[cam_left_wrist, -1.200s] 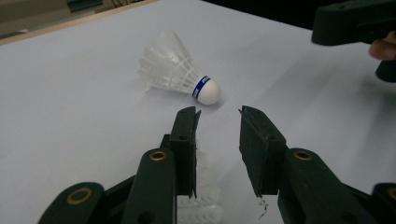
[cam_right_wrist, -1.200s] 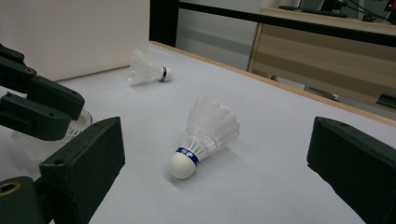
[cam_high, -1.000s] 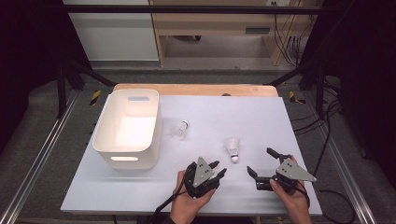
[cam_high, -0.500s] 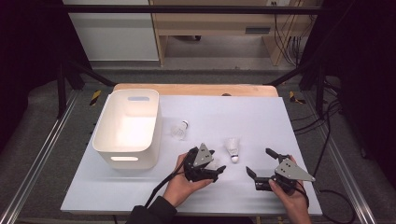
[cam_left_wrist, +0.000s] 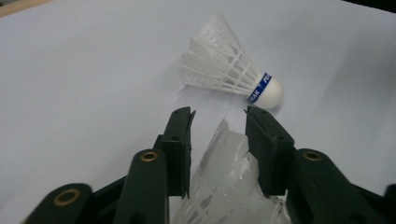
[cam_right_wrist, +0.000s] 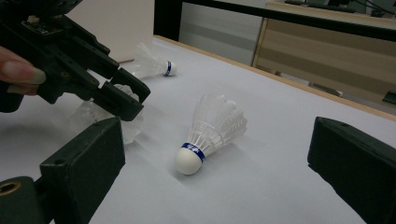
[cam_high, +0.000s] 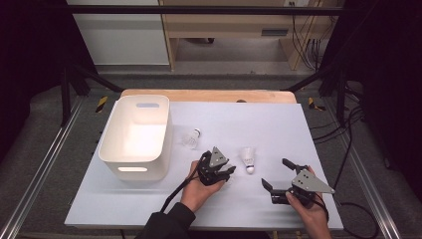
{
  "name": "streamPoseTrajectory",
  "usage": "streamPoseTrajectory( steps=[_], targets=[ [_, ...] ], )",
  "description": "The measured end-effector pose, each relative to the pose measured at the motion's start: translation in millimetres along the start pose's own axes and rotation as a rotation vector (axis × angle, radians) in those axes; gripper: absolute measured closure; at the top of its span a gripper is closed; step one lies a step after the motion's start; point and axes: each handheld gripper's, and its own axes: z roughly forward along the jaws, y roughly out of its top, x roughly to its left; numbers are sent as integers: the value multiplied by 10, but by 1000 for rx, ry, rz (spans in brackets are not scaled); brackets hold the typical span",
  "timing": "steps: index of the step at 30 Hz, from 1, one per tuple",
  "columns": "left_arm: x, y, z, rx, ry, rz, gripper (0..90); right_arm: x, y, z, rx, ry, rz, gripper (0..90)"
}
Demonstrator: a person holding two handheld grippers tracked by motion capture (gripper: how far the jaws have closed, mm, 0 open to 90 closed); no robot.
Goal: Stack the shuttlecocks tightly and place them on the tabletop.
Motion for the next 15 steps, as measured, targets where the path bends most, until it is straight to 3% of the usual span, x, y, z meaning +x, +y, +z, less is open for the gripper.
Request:
streamPoseTrajectory(
  steps=[5, 15],
  targets=[
    [57, 3, 21, -16, 16, -38, 733, 10, -2, -1, 6, 4, -3, 40],
    [27, 26, -70, -18, 67, -30, 891, 26, -1, 6, 11, 6, -9, 40]
  ],
)
